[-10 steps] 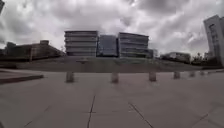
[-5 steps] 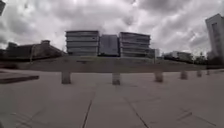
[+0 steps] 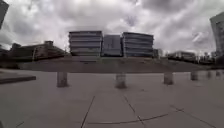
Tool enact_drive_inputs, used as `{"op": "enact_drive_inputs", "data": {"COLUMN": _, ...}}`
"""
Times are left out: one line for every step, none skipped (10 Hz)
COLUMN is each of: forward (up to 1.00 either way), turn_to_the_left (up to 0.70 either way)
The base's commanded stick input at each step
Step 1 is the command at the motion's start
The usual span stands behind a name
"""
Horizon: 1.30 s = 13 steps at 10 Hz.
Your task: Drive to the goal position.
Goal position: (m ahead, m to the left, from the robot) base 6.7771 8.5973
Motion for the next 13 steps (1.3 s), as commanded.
{"op": "enact_drive_inputs", "data": {"forward": 1.0, "turn_to_the_left": 0.13}}
{"op": "enact_drive_inputs", "data": {"forward": 1.0, "turn_to_the_left": 0.13}}
{"op": "enact_drive_inputs", "data": {"forward": 1.0, "turn_to_the_left": 0.14}}
{"op": "enact_drive_inputs", "data": {"forward": 1.0, "turn_to_the_left": 0.15}}
{"op": "enact_drive_inputs", "data": {"forward": 1.0, "turn_to_the_left": 0.16}}
{"op": "enact_drive_inputs", "data": {"forward": 1.0, "turn_to_the_left": 0.16}}
{"op": "enact_drive_inputs", "data": {"forward": 1.0, "turn_to_the_left": 0.17}}
{"op": "enact_drive_inputs", "data": {"forward": 1.0, "turn_to_the_left": 0.18}}
{"op": "enact_drive_inputs", "data": {"forward": 1.0, "turn_to_the_left": 0.18}}
{"op": "enact_drive_inputs", "data": {"forward": 1.0, "turn_to_the_left": 0.19}}
{"op": "enact_drive_inputs", "data": {"forward": 1.0, "turn_to_the_left": 0.2}}
{"op": "enact_drive_inputs", "data": {"forward": 1.0, "turn_to_the_left": 0.2}}
{"op": "enact_drive_inputs", "data": {"forward": 1.0, "turn_to_the_left": 0.2}}
